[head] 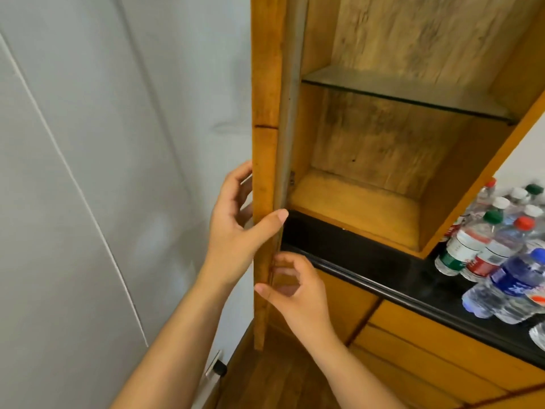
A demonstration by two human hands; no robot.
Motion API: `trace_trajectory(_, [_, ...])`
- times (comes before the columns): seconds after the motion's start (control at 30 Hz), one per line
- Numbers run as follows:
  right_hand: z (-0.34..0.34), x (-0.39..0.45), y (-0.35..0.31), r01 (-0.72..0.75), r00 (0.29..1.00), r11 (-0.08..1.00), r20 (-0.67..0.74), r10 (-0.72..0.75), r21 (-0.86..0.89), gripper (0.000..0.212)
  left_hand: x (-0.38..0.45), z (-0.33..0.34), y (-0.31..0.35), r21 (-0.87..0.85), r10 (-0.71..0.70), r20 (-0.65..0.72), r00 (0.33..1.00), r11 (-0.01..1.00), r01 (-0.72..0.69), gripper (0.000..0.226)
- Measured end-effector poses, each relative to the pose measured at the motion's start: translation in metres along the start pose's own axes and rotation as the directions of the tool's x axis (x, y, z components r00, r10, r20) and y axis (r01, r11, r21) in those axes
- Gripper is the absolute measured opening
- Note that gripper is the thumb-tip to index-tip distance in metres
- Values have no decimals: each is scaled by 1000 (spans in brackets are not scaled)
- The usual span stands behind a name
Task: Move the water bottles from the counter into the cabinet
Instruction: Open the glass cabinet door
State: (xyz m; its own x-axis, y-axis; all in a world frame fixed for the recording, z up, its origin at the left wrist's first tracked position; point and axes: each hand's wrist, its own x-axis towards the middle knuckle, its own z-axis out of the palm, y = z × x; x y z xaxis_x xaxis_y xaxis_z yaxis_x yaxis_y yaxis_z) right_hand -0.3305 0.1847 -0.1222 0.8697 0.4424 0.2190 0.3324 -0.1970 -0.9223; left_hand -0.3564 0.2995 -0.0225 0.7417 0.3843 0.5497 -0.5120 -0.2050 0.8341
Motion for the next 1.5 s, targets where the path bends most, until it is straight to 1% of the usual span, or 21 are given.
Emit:
trace_trajectory(0.13, [30,10,-4,36,999,999,27,-36,2,53,-2,-22,-6,-17,21,-80,997,1000,-22,38])
trace_trajectory(0.27, [57,23,-7,29,998,999,60,-31,36,66,2,-43,-9,-27,24,-120,992,999,-27,26])
trace_trajectory(0.37, [74,33,-12,26,997,999,73,-28,34,73,7,-55,-14,-91,9,-195,981,995,-27,25])
trace_trajectory(0.47, [90,39,-16,26,996,999,83,-29,35,75,13,-66,-17,-157,-19,-251,968,987,-22,24])
trace_trajectory(0.57, [102,42,-17,20,995,998,99,-26,61,75,19,-77,-18,-163,-17,-299,954,986,-34,22])
trace_trajectory(0.7, [112,45,-19,4,987,995,158,-19,98,77,25,-88,-18,-157,-9,-324,946,987,-45,22])
trace_trajectory(0.8, [116,46,-19,4,982,994,186,-24,109,78,29,-94,-18,-111,9,-334,943,993,-49,21])
trace_trajectory(0.97, [120,48,-18,1,982,993,186,-24,118,78,24,-98,-20,-21,39,-346,937,999,-50,14])
trace_trajectory(1.03, [120,48,-18,-7,982,992,187,-17,127,77,20,-96,-20,5,55,-342,938,998,-56,14])
trace_trajectory(1.13, [120,48,-17,-9,981,993,191,-14,120,77,15,-94,-17,48,72,-347,935,997,-59,29])
trace_trajectory(1.27, [116,44,-15,-29,973,990,229,-3,136,77,2,-87,-13,86,94,-421,902,994,-63,57])
trace_trajectory(1.33, [112,40,-11,-29,970,987,241,-10,158,76,-10,-82,-15,166,158,-438,885,982,-93,63])
trace_trajectory(1.4, [104,34,-7,-35,975,978,223,-12,204,70,-23,-78,-19,309,292,-430,854,937,-165,58])
trace_trajectory(1.47, [93,27,-2,-55,984,971,178,14,232,63,-37,-70,-22,402,414,-375,829,879,-257,52])
trace_trajectory(1.5, [85,22,0,-65,988,972,148,31,226,60,-44,-63,-24,398,431,-345,834,872,-285,49])
